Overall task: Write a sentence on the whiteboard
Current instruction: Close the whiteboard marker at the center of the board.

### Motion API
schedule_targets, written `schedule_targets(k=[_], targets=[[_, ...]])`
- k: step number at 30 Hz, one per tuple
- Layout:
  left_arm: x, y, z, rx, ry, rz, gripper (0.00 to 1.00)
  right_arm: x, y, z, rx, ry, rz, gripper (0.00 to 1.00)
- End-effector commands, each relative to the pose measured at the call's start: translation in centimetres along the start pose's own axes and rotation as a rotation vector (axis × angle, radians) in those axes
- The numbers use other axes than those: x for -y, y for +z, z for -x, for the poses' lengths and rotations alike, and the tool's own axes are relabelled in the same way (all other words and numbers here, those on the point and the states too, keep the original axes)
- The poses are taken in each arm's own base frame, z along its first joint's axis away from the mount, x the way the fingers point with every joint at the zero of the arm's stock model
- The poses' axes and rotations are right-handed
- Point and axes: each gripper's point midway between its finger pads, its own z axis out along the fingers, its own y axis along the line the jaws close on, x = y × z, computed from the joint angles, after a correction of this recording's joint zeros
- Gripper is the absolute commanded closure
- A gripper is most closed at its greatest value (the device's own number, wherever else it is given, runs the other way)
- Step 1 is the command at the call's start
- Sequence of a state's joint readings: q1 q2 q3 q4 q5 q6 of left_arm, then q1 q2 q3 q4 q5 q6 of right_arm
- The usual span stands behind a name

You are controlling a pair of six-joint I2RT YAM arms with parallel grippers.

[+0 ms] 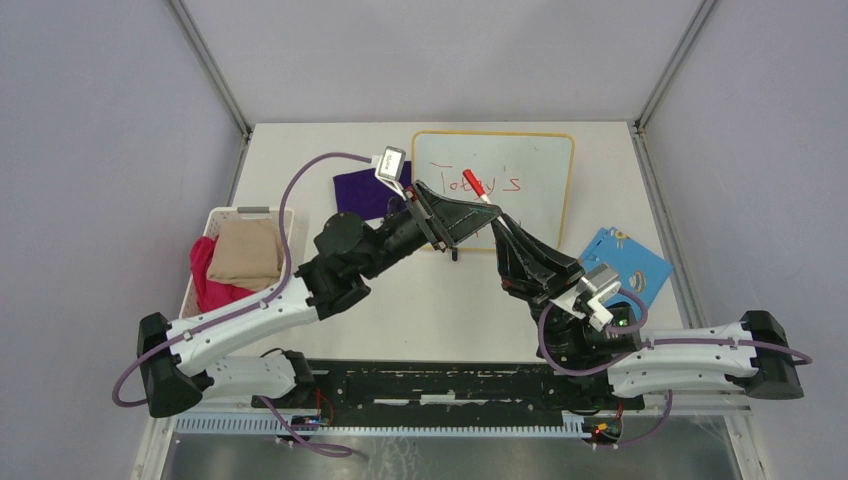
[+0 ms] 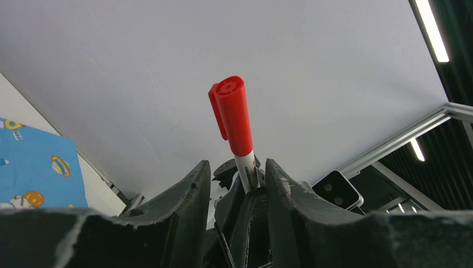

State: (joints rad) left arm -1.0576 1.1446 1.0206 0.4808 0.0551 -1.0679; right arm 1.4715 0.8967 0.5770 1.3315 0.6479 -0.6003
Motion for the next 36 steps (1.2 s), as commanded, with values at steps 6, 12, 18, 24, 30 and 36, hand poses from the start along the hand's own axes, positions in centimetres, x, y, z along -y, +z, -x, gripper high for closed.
schedule_targets(k=[6, 12, 18, 24, 30, 36], targets=[[-0.8, -1.9, -1.9, -0.098, 0.069, 0.052, 0.4, 0.7, 0.6, 1.9, 0.036, 0.049, -0.01, 1.0], [0.4, -3.2, 2.7, 0.046, 0.128, 0.082, 0.29, 0.2, 0.0, 2.0, 0.044, 0.062, 0.045, 1.0], [2.6, -2.9, 4.7, 0.091, 0.15, 0.023, 0.29, -0.2, -0.3, 2.1, 0.053, 0.082, 0.076, 1.0], [3.5, -1.9, 4.7, 0.076, 0.126, -0.019, 0.31, -0.7, -0.3, 2.2, 0.056, 0.1, 0.096, 1.0], [4.2, -1.3, 4.3, 0.056, 0.106, -0.064, 0.34, -0.9, -0.3, 2.1, 0.053, 0.113, 0.1, 1.0], [4.3, -1.1, 4.0, 0.046, 0.09, -0.086, 0.45, -0.9, -0.3, 2.0, 0.051, 0.113, 0.099, 1.0]])
